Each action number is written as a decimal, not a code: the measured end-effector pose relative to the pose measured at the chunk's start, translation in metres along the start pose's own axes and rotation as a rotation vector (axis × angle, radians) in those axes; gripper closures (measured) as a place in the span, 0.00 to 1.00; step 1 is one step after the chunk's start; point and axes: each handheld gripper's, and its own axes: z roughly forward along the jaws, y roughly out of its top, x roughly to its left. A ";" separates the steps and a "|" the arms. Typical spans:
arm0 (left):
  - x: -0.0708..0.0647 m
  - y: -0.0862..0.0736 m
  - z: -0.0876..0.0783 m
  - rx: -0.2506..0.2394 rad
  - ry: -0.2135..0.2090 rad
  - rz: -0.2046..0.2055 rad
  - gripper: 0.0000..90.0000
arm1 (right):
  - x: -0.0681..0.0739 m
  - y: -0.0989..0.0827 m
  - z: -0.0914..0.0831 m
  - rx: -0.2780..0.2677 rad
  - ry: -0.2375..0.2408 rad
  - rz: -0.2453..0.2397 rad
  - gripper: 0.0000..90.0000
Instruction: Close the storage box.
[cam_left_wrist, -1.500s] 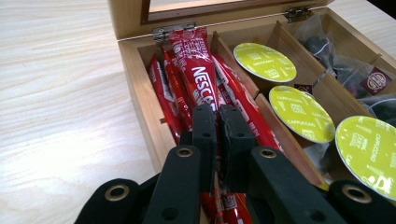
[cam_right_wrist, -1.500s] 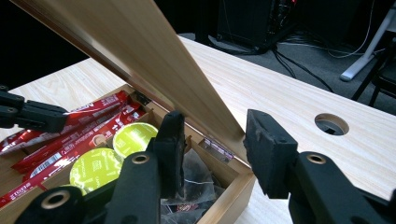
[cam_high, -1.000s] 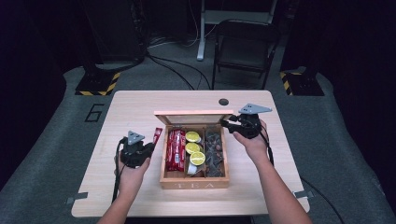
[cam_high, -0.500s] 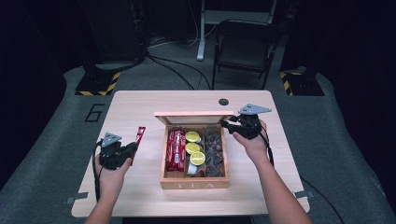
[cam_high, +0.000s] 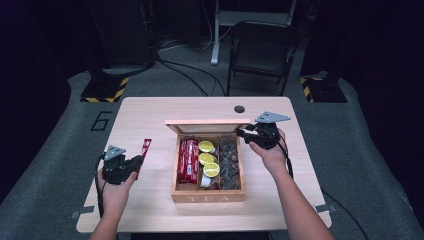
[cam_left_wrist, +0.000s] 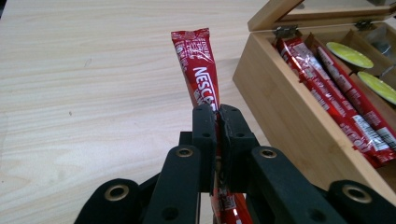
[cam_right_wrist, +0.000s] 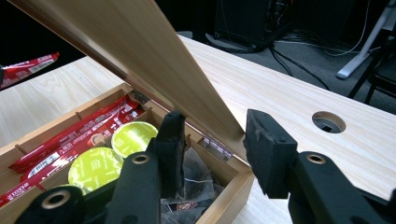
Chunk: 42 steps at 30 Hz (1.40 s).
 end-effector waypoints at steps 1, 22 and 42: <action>0.001 -0.001 0.001 0.001 0.001 -0.003 0.95 | 0.000 0.000 0.000 0.000 0.000 0.001 0.65; 0.028 -0.025 0.025 0.075 0.067 -0.019 0.95 | 0.002 -0.002 -0.001 -0.001 -0.009 -0.013 0.65; 0.045 -0.043 0.044 0.171 0.099 -0.058 0.94 | 0.001 -0.002 0.000 -0.008 -0.003 -0.017 0.64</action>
